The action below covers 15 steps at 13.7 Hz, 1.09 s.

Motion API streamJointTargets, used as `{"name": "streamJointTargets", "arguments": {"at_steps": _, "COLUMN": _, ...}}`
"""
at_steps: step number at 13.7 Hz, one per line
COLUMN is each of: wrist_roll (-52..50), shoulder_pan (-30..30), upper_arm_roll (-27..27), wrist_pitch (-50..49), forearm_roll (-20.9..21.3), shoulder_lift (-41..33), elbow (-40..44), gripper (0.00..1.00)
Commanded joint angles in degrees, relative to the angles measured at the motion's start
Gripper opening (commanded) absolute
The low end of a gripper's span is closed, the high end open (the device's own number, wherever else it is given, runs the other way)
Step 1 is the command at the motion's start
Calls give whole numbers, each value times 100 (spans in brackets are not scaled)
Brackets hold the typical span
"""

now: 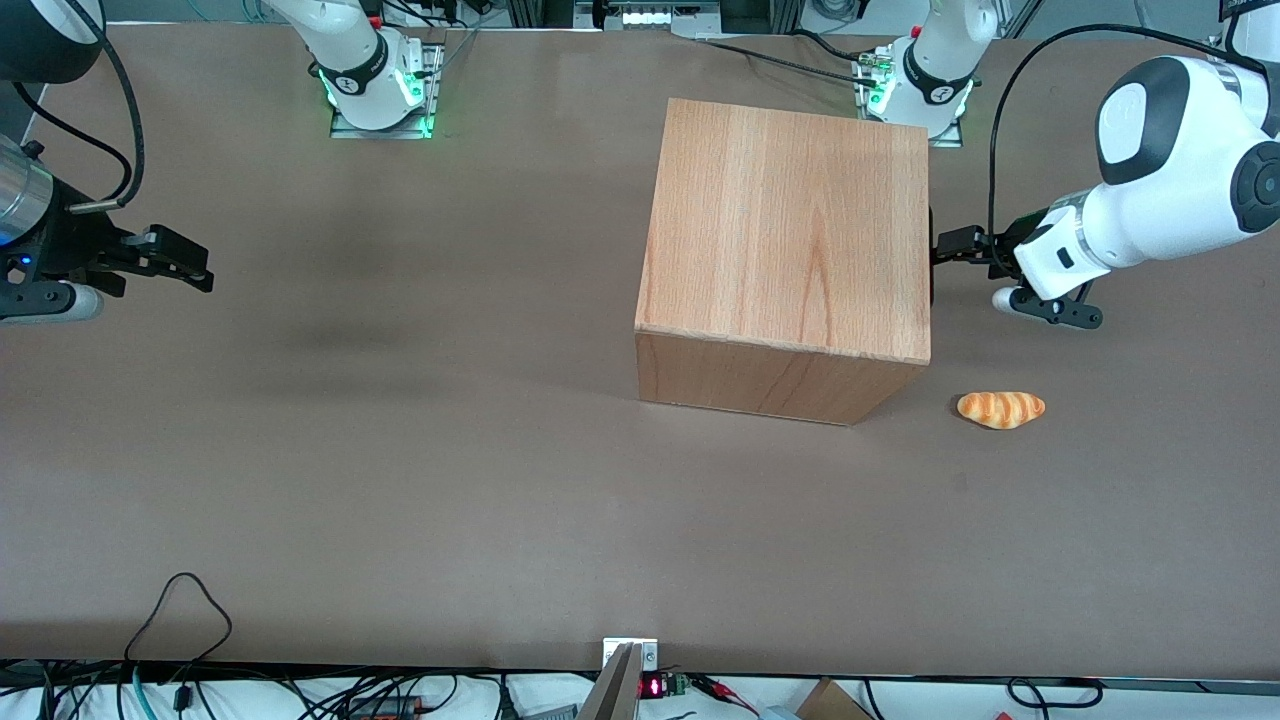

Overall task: Open top drawer with left arm
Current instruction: 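Move the open left gripper down to the drawer's black bar handle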

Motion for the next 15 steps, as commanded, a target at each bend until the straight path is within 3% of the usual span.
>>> {"name": "streamJointTargets", "arguments": {"at_steps": 1, "wrist_roll": 234, "shoulder_pan": 41, "upper_arm_roll": -27, "wrist_pitch": 167, "forearm_roll": -247, "shoulder_lift": -118, "elbow": -222, "gripper": 100}}
{"name": "streamJointTargets", "arguments": {"at_steps": 15, "wrist_roll": 366, "shoulder_pan": 33, "upper_arm_roll": -36, "wrist_pitch": 326, "forearm_roll": -203, "shoulder_lift": 93, "elbow": -284, "gripper": 100}}
